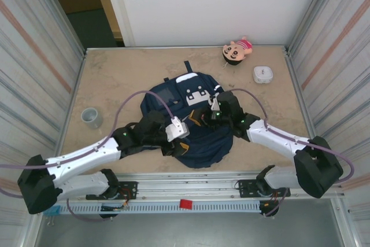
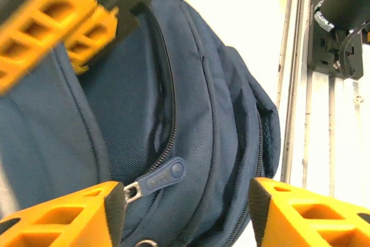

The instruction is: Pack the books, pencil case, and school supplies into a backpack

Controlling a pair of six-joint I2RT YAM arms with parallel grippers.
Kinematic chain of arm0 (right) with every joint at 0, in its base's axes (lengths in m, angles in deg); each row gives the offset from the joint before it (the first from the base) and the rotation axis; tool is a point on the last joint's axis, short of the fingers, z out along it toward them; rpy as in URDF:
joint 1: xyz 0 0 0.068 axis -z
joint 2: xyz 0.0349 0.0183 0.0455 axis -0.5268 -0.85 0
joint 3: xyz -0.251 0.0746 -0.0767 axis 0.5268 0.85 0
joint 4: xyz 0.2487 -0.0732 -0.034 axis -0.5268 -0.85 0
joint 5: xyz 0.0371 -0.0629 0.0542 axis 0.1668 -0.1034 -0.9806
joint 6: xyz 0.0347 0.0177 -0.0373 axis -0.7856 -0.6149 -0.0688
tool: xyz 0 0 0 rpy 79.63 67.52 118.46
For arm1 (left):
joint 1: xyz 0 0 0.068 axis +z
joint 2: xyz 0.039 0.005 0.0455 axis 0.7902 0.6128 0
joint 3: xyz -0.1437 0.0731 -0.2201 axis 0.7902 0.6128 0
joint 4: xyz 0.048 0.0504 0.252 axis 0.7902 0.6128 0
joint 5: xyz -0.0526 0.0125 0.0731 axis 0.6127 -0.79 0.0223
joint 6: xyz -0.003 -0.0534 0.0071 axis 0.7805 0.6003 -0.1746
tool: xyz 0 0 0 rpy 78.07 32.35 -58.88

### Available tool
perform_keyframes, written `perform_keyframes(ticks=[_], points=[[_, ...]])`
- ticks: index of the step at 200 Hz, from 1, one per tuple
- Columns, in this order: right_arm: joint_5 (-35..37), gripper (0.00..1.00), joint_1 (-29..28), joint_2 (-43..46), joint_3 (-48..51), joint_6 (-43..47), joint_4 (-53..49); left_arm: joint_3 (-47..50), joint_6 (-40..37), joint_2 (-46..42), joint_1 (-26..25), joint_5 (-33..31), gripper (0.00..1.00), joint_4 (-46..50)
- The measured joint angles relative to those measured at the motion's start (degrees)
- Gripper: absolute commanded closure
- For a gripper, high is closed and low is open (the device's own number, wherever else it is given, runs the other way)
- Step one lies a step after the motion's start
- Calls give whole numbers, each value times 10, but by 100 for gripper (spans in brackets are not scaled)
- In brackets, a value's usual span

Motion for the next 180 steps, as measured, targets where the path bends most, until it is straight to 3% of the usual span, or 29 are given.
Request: perform_keyframes(ticks=[21,51,113,140,180], points=[[-41,100,26,-4,-32,57,-62,-3,-65,-35,0,-31,23,10],[-75,100,51,-5,-49,103,-111,4,-169,-58,5,-94,21,14],[-90,100,52,-8,-56,131,-136,24,-273,16,51,-125,26,-21],[-99,100,52,-12,-65,134,-144,25,-285,60,50,-110,43,-53],[-111,100,61,-16,-70,151,-156,25,-273,76,51,-80,89,-62]])
